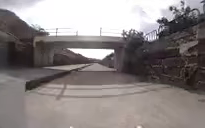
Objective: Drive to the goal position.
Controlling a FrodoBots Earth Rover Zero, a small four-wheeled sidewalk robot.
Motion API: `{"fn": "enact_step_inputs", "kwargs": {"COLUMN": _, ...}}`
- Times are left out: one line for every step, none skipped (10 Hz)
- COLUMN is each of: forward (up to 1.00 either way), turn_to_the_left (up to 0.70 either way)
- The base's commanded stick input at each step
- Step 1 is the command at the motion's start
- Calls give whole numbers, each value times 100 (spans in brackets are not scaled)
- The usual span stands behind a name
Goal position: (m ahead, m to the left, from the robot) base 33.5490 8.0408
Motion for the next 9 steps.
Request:
{"fn": "enact_step_inputs", "kwargs": {"forward": 100, "turn_to_the_left": 0}}
{"fn": "enact_step_inputs", "kwargs": {"forward": 100, "turn_to_the_left": 0}}
{"fn": "enact_step_inputs", "kwargs": {"forward": 100, "turn_to_the_left": 0}}
{"fn": "enact_step_inputs", "kwargs": {"forward": 100, "turn_to_the_left": 0}}
{"fn": "enact_step_inputs", "kwargs": {"forward": 100, "turn_to_the_left": 0}}
{"fn": "enact_step_inputs", "kwargs": {"forward": 100, "turn_to_the_left": 0}}
{"fn": "enact_step_inputs", "kwargs": {"forward": 100, "turn_to_the_left": 0}}
{"fn": "enact_step_inputs", "kwargs": {"forward": 100, "turn_to_the_left": 0}}
{"fn": "enact_step_inputs", "kwargs": {"forward": 100, "turn_to_the_left": 0}}
